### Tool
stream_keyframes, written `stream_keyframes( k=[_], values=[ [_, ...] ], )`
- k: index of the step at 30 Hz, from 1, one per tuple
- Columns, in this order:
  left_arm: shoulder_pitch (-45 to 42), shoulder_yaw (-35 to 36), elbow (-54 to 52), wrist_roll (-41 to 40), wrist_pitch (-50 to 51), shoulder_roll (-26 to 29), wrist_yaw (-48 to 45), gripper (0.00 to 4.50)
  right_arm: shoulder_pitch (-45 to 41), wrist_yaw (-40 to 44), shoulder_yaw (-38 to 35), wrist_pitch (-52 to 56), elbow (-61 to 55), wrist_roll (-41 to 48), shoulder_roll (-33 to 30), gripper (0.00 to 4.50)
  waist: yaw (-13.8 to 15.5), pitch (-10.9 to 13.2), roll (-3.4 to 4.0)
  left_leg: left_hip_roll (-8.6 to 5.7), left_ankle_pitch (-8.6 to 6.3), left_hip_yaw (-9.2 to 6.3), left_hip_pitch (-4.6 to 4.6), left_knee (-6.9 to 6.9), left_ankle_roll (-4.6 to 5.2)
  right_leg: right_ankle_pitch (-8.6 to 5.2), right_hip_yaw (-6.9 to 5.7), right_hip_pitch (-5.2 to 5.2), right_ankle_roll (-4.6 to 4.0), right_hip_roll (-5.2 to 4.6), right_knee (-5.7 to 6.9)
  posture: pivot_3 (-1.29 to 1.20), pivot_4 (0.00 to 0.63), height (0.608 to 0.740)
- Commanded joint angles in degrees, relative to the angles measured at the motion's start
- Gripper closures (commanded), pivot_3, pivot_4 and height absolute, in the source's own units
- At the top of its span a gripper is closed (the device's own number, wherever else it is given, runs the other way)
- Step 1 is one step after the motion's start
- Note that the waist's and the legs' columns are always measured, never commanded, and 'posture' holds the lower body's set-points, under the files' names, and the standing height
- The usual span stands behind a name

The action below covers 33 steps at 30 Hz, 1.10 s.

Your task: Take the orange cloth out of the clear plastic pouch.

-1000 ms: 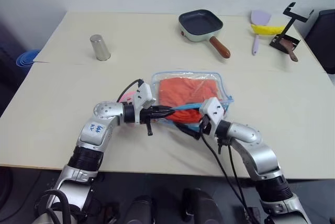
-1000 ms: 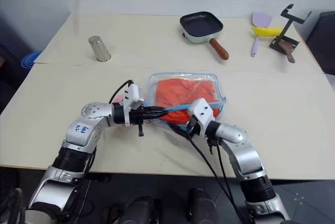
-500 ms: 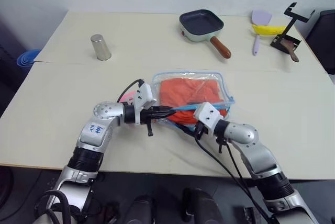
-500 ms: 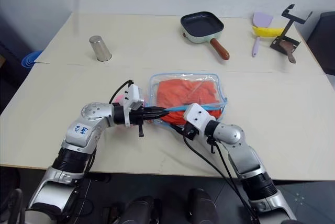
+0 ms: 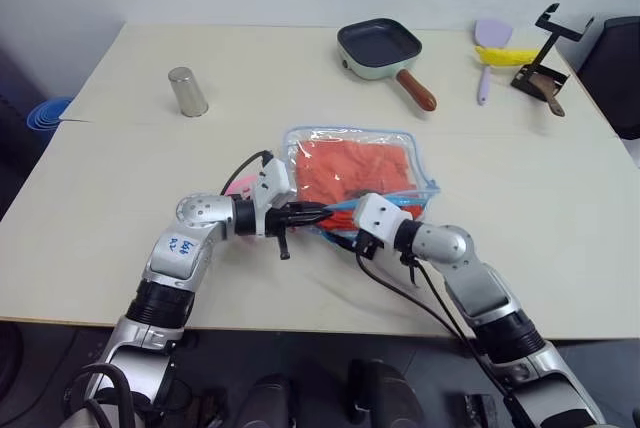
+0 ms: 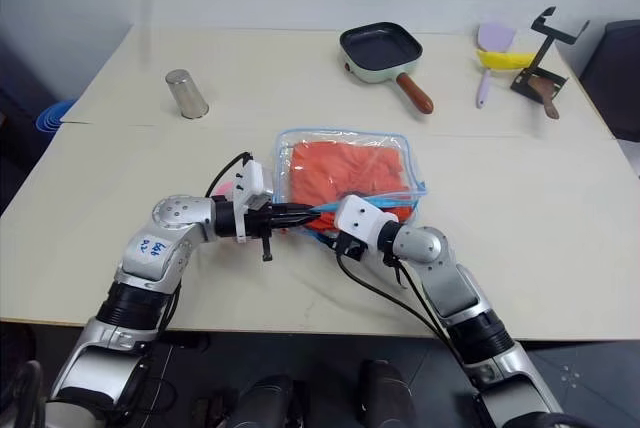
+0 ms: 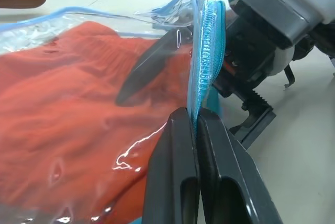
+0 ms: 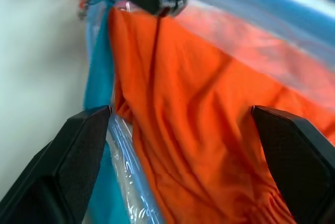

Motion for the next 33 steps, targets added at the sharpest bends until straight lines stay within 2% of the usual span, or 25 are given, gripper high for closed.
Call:
stream_keyframes(
  k=[1,6,12,15,23,27,30,33],
  values=[
    [0.0,0.48,-1.96,-1.04,-0.28,-0.03,-0.06,4.47,-0.39,-0.09,0.59,3.82,1.0,-1.65,-0.32,0.0,0.01,0.0,0.0,0.0,0.0,-0.01,0.0,0.0,0.0,0.0,0.0,0.0,0.0,0.0,0.0,0.0,0.15,0.74],
    [0.06,0.47,-1.99,-1.0,-0.35,-0.18,0.2,4.47,-0.91,-0.93,-2.67,8.62,0.86,3.07,2.88,0.0,-0.01,-0.01,0.0,0.0,0.0,-0.02,0.01,0.0,0.0,0.0,-0.01,0.02,0.0,0.0,0.0,0.0,0.15,0.74],
    [0.25,0.69,-2.06,-1.11,-0.42,-0.09,0.56,4.47,-1.23,0.21,-0.46,4.95,2.94,-0.1,-0.17,0.0,0.13,-0.01,0.0,-0.02,0.0,-0.03,0.0,-0.01,0.0,0.0,-0.01,0.02,0.0,-0.03,-0.01,0.0,0.15,0.74],
    [0.29,0.74,-2.1,-1.19,-0.37,-0.14,0.73,4.5,-2.14,0.38,1.68,3.16,4.45,-2.21,-1.12,0.6,0.02,-0.01,-0.01,-0.04,0.0,-0.02,0.01,0.0,0.0,0.0,0.0,0.03,0.0,-0.04,-0.01,0.0,0.15,0.74],
    [0.62,0.78,-2.49,-1.31,-0.22,-0.05,1.08,4.5,-3.04,-1.37,0.94,4.72,4.89,-1.71,0.4,3.21,0.06,-0.01,-0.01,-0.04,0.0,-0.04,0.0,0.0,0.01,0.0,-0.02,0.03,0.0,-0.05,-0.01,0.0,0.15,0.74],
    [0.99,0.81,-2.8,-1.42,-0.01,-0.02,1.22,4.5,-2.01,2.64,-2.38,7.87,1.58,4.79,0.29,4.47,0.13,-0.01,-0.01,-0.04,0.0,-0.05,-0.01,-0.01,0.01,0.0,-0.03,0.03,0.0,-0.04,-0.02,0.0,0.15,0.74],
    [1.36,0.8,-3.07,-1.52,0.4,-0.17,1.56,4.5,-1.83,7.13,-5.35,7.0,-0.48,9.64,-1.33,4.47,0.09,-0.01,-0.01,-0.04,0.0,-0.06,-0.02,-0.02,0.01,0.0,-0.04,0.02,0.0,-0.05,-0.03,0.0,0.15,0.74],
    [1.74,0.92,-3.42,-1.9,1.57,-0.64,2.43,4.5,-0.07,19.33,-6.51,1.77,-4.7,17.12,-5.88,4.47,0.18,-0.01,-0.01,-0.04,0.0,-0.07,-0.05,-0.03,0.01,0.0,-0.06,0.01,0.0,-0.04,-0.06,0.0,0.15,0.74]
  ],
)
